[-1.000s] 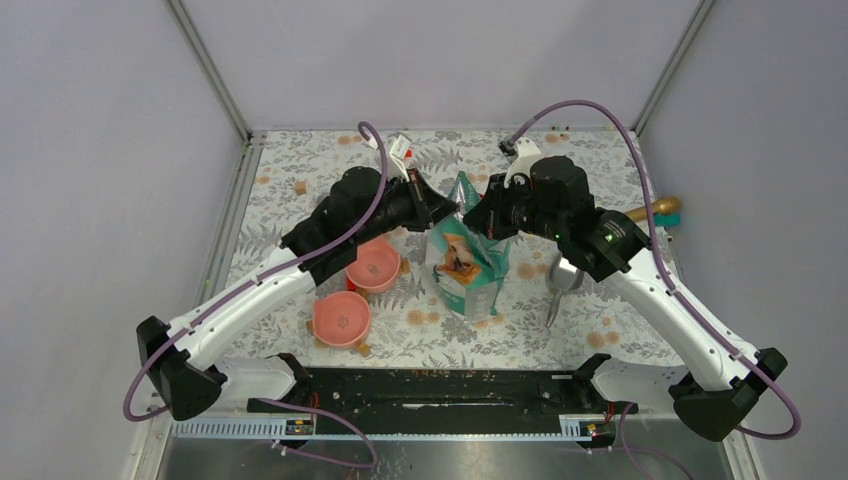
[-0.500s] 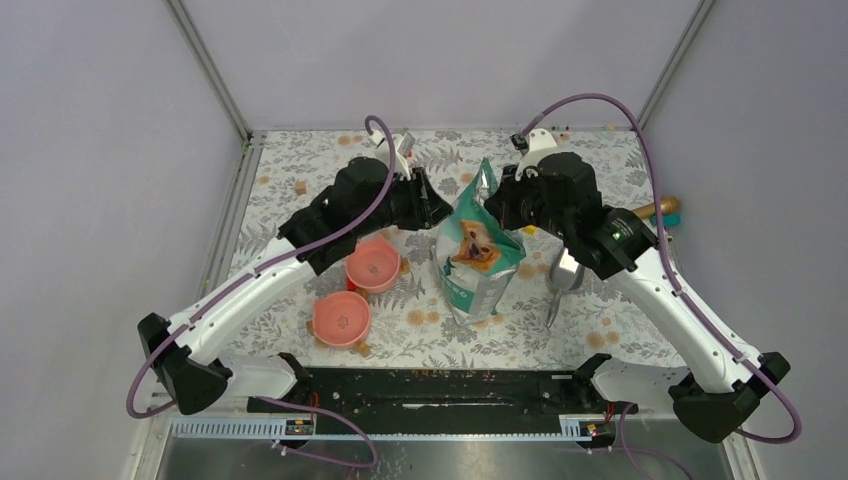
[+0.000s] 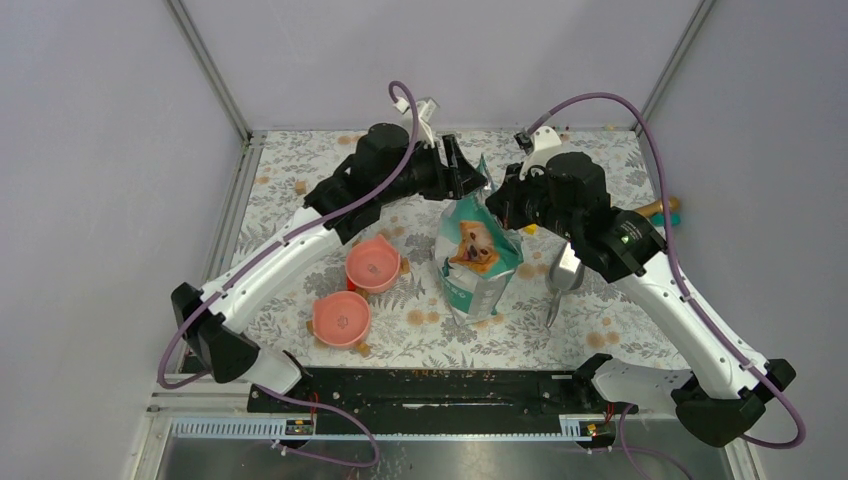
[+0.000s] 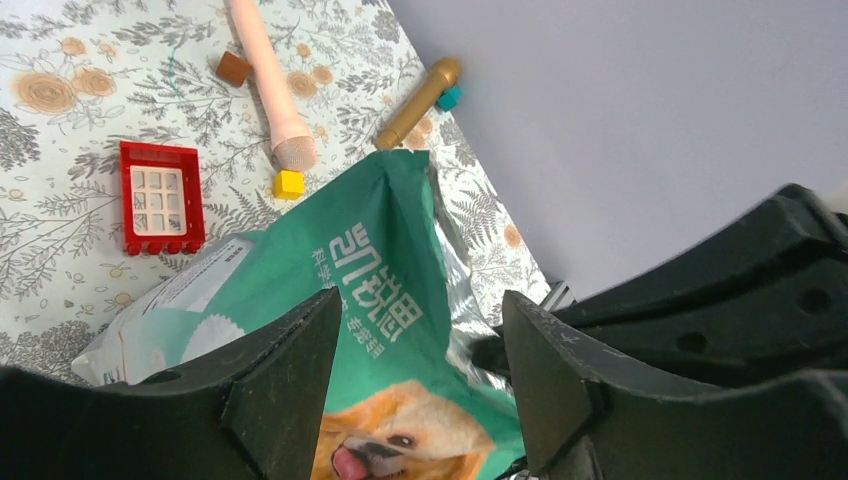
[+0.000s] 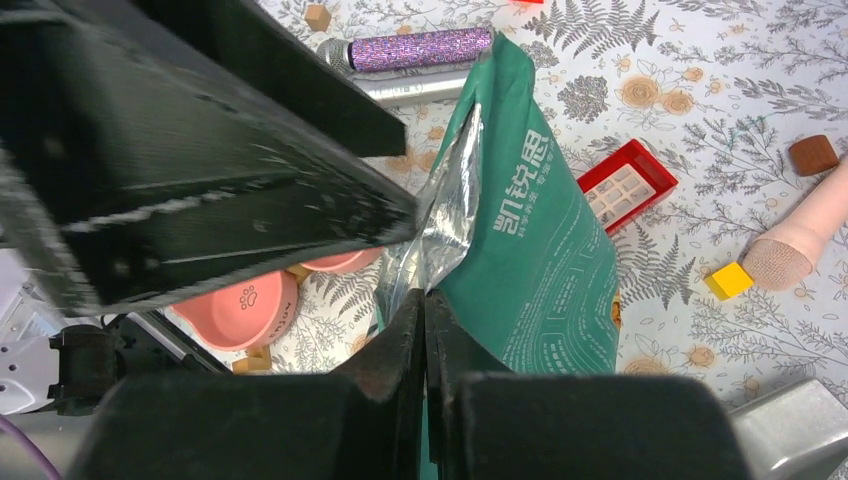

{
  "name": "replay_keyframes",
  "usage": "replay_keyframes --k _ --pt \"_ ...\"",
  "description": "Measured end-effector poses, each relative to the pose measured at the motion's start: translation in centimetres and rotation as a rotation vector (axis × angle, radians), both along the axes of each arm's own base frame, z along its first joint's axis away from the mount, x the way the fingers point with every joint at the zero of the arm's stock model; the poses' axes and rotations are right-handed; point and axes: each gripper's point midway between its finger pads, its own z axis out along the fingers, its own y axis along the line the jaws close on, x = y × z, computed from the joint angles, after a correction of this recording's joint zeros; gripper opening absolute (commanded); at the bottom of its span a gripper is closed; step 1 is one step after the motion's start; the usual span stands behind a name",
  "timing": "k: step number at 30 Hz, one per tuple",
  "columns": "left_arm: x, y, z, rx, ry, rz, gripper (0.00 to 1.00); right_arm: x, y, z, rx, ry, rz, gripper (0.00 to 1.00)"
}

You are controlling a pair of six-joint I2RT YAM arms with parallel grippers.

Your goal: Serve the pet food

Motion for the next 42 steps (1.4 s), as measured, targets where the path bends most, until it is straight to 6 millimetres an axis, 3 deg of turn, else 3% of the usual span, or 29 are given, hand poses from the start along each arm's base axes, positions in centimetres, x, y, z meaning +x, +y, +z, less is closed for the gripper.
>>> replay_keyframes --k 3,7,12,28,31,34,42 --pt "0.6 -0.9 -1.1 0.020 0.024 -0.013 0.57 0.0 0.1 0.1 -0.001 -0.003 0.004 0.00" --pt "0.9 -1.3 -2.6 0.050 0.059 -0.017 0.40 0.0 0.0 0.0 -0.008 -0.001 0.004 0.00" --pt "0.9 -1.5 -2.1 0.039 0.056 -0.022 0.31 0.4 -0.3 -0.2 -0.020 0.001 -0.017 0.00" --pt "0.1 -2.2 -2.2 0.017 0.086 -0.081 0.37 1.0 -1.0 -0.2 -0.028 0.001 -0.081 0.00" --pt "0.0 -2.3 -2.2 0.013 0.091 -0.088 0.28 0.9 -0.9 -0.1 -0.024 0.003 -0.075 0.00" --pt "-0.2 -2.5 -2.2 0.005 0.102 -0.103 0.02 0.9 -0.8 -0.2 -0.022 0.006 -0.072 0.00" --pt "-0.1 -3.3 -2.2 -0.017 0.098 -0.133 0.00 1.7 -1.7 -0.8 -0.095 -0.019 -0.108 0.00"
